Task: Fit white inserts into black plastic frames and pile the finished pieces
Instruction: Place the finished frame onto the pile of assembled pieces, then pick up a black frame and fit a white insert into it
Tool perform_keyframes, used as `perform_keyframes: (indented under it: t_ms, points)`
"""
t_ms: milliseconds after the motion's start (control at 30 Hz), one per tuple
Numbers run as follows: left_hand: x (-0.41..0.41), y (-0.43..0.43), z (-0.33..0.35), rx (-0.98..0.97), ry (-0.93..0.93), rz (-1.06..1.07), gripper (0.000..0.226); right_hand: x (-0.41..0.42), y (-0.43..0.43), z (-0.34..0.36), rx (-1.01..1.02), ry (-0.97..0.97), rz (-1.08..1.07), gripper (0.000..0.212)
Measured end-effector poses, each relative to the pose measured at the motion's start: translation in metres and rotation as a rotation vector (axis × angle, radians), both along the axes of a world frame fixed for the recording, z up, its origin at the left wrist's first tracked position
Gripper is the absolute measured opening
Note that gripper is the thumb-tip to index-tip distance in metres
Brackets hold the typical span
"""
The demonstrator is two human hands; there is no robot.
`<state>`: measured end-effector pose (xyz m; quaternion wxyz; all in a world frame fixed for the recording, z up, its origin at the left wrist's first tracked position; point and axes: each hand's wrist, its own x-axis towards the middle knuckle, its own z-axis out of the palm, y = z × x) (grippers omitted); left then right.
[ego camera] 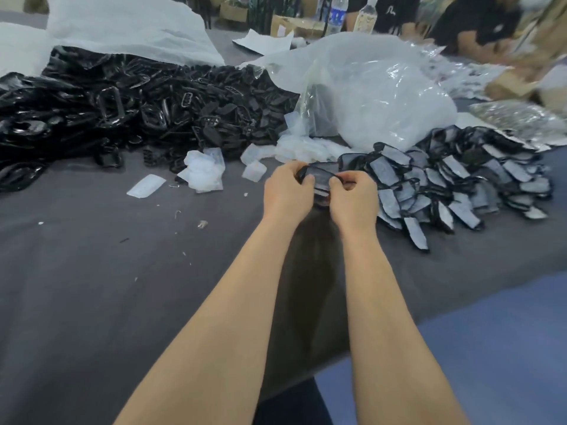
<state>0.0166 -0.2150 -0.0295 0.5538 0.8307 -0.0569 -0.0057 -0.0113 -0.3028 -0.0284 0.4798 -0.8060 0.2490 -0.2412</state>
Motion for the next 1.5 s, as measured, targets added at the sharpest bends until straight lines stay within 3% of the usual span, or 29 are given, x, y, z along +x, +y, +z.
perform_keyframes:
  t_ms: [233,467,567,667,900,1133,1200,1300,1500]
  points:
    - [-0.005,-0.035,-0.010,0.352,-0.098,0.020,0.036,-0.014,-0.019,-0.009,-0.185,0.055,-0.132,0.017]
    - [-0.005,-0.041,-0.017,0.382,-0.145,0.082,0.032,-0.015,-0.018,-0.012,-0.267,0.065,-0.157,0.023]
    - [-0.005,-0.038,-0.015,0.300,-0.130,0.091,0.037,-0.015,-0.013,-0.010,-0.264,0.012,-0.142,0.020]
    - [-0.004,-0.028,-0.008,0.065,-0.108,0.093,0.032,-0.012,-0.002,-0.004,-0.259,-0.075,-0.095,0.016]
    - [0.010,0.042,0.010,-0.193,-0.156,0.292,0.017,0.014,0.066,0.014,-0.153,-0.132,0.215,0.011]
    - [0.020,0.153,0.016,-0.269,-0.145,0.593,0.017,0.046,0.172,0.013,-0.221,-0.033,0.602,0.022]
    - [0.022,0.180,0.014,-0.321,-0.111,0.680,0.018,0.056,0.201,0.010,-0.332,0.000,0.684,0.027]
    - [0.022,0.208,0.010,-0.387,-0.059,0.774,0.019,0.067,0.234,0.004,-0.601,0.144,0.741,0.037]
    - [0.028,0.227,0.004,-0.476,-0.005,0.830,0.021,0.077,0.266,0.002,-0.647,0.364,0.719,0.040]
